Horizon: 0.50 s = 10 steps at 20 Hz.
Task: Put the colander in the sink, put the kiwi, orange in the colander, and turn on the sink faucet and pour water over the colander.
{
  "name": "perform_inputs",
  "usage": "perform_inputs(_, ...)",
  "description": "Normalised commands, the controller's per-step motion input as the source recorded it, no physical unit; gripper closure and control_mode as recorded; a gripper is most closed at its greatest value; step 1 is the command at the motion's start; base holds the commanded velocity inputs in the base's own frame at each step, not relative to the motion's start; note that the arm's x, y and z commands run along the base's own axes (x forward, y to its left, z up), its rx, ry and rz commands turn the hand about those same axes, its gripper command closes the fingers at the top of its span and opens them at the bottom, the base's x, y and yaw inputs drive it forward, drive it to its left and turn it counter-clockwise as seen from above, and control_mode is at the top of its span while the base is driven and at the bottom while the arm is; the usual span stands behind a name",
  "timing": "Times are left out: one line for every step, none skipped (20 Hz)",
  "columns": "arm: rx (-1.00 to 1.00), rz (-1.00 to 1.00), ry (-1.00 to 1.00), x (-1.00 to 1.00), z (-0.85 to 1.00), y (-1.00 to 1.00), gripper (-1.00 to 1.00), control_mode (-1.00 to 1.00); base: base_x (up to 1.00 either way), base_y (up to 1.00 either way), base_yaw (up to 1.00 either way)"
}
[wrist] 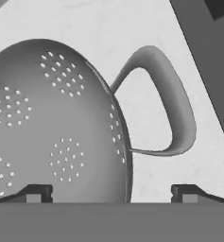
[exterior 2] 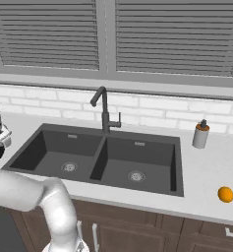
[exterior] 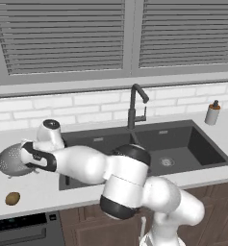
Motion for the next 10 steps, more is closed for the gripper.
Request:
perform_inputs(0.0, 0.0, 0.0, 0.31, 0.0, 0.21, -1.0, -1.0, 0.0, 0.0, 0.0)
perform_inputs(0.0, 0.0, 0.0, 0.32, -0.03, 0.25, -1.0, -1.0, 0.0, 0.0, 0.0)
perform_inputs(-0.01, 0.0, 0.0, 0.27, -0.23, 0.31, -1.0, -1.0, 0.0, 0.0, 0.0)
perform_inputs(-0.04, 0.0, 0.01, 0.21, -0.35, 0.33, -1.0, -1.0, 0.0, 0.0, 0.0)
perform_inputs(-0.04, 0.0, 0.01, 0.16, -0.39, 0.27, -1.0, -1.0, 0.0, 0.0, 0.0)
perform_inputs(-0.03, 0.0, 0.0, 0.15, -0.41, 0.27, -1.0, -1.0, 0.0, 0.0, 0.0)
perform_inputs(-0.02, 0.0, 0.0, 0.13, -0.34, 0.26, -1.0, -1.0, 0.0, 0.0, 0.0)
perform_inputs(-0.03, 0.0, 0.0, 0.12, -0.36, 0.26, -1.0, -1.0, 0.0, 0.0, 0.0)
perform_inputs(-0.02, 0.0, 0.0, 0.06, -0.36, 0.25, -1.0, -1.0, 0.0, 0.0, 0.0)
perform_inputs(-0.03, -0.01, 0.0, 0.0, -0.36, 0.25, -1.0, -1.0, 0.0, 0.0, 0.0)
